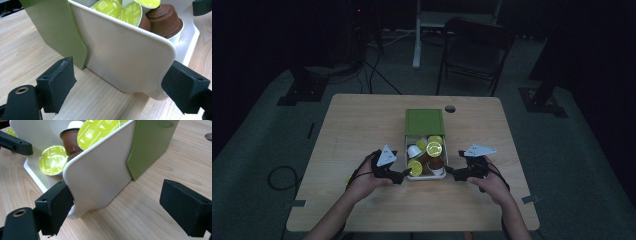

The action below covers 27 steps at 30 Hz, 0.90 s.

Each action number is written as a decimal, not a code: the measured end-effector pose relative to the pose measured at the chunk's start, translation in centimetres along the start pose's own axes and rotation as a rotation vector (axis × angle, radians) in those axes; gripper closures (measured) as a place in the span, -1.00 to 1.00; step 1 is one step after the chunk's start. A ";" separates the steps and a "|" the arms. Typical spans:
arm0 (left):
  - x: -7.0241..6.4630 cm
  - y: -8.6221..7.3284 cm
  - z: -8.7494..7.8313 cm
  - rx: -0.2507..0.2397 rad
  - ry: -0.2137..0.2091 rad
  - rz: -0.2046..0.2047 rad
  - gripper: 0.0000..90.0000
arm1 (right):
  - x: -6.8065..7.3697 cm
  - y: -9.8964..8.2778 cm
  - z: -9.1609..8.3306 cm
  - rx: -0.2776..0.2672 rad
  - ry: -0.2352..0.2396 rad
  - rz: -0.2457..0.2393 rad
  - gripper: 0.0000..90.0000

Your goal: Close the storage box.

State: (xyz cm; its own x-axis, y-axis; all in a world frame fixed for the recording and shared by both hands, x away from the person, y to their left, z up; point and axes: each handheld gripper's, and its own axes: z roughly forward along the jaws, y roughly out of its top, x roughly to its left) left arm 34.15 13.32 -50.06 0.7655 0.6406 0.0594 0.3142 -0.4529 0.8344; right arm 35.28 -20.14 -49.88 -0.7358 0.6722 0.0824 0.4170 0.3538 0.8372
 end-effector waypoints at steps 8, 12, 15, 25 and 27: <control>0.6 0.1 0.2 0.000 0.009 -0.010 -0.67 | -0.2 0.2 0.3 0.000 0.001 0.000 -0.74; 0.9 0.0 0.3 -0.003 0.012 -0.020 -0.67 | -0.3 0.3 0.5 -0.004 -0.001 0.000 -0.74; 1.0 0.0 0.3 -0.003 0.016 -0.023 -0.67 | -0.3 0.4 0.6 -0.003 0.000 0.000 -0.74; 1.7 0.1 0.7 -0.005 0.021 -0.039 -0.67 | -0.6 0.6 1.0 -0.005 -0.009 0.012 -0.75; 1.8 0.2 0.7 -0.004 0.024 -0.040 -0.67 | -0.6 0.7 1.1 -0.004 -0.010 0.013 -0.75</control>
State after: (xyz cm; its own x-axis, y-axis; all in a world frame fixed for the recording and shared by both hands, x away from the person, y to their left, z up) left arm 35.99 13.94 -50.21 0.7383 0.6733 0.0390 0.3423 -0.4239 0.8386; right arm 36.60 -19.57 -49.98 -0.7249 0.6833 0.0876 0.4244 0.3428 0.8381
